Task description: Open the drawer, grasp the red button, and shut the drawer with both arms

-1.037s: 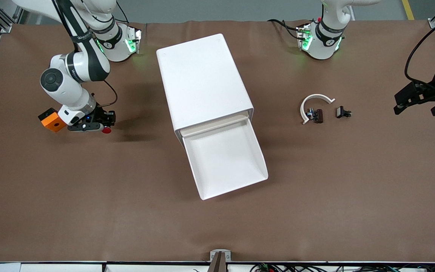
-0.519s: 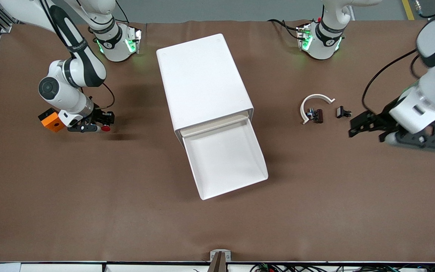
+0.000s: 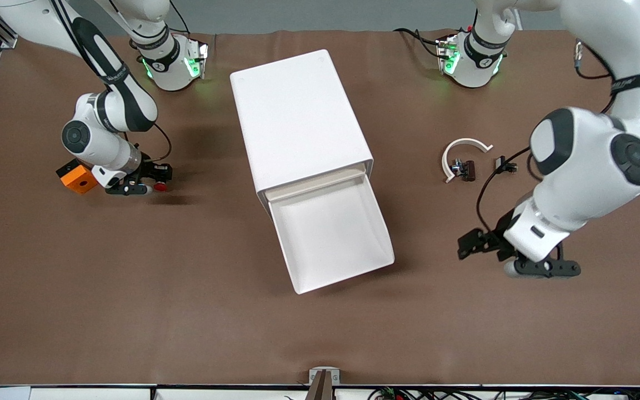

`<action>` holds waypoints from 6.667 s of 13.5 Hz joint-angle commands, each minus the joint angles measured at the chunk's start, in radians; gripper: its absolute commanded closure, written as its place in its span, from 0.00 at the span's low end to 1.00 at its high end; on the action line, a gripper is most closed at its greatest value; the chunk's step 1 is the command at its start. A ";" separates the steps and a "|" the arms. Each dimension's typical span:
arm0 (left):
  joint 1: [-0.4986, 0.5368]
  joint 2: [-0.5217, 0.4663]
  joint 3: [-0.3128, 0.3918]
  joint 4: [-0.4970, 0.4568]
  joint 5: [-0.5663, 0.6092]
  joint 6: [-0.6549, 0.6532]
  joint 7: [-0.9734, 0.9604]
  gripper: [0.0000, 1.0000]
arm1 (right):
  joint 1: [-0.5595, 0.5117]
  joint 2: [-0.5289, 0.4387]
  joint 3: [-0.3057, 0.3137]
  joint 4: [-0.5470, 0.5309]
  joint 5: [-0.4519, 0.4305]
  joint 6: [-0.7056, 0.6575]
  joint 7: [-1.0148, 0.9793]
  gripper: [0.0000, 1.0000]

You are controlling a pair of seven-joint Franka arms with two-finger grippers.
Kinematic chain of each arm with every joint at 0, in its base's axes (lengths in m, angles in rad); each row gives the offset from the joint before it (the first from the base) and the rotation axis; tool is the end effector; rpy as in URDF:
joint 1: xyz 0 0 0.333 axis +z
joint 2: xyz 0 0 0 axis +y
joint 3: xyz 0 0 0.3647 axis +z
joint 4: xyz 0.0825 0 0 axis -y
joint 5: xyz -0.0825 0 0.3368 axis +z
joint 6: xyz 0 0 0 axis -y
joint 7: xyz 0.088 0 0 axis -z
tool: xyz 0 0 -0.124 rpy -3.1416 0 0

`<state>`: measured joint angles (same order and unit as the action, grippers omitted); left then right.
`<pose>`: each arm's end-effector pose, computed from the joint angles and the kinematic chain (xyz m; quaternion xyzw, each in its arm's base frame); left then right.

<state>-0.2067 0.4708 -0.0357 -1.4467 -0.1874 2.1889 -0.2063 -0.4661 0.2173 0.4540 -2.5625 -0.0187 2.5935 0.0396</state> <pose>0.6805 -0.1725 0.4890 0.9863 0.0286 0.1111 0.1183 0.4209 -0.0016 0.2567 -0.9956 0.0181 0.0822 0.0422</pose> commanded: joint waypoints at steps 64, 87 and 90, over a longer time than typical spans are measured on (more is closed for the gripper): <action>-0.334 0.304 -0.148 0.101 -0.104 0.233 -0.545 0.00 | 0.564 -0.082 -0.581 1.277 -0.020 -1.394 -0.017 0.00; 0.412 -0.507 -0.145 -0.267 0.049 -0.311 0.242 0.00 | 0.422 -0.401 -0.489 0.901 0.085 -1.147 -0.073 0.00; 0.412 -0.543 -0.150 -0.222 0.132 -0.325 0.228 0.00 | 0.426 -0.400 -0.482 0.924 0.086 -1.138 -0.092 0.00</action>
<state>0.2012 -0.0424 -0.1807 -1.6843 -0.0903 1.8794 0.0333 -0.0353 -0.1680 -0.0341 -1.6475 0.0562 1.4497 -0.0322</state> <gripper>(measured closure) 0.000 0.000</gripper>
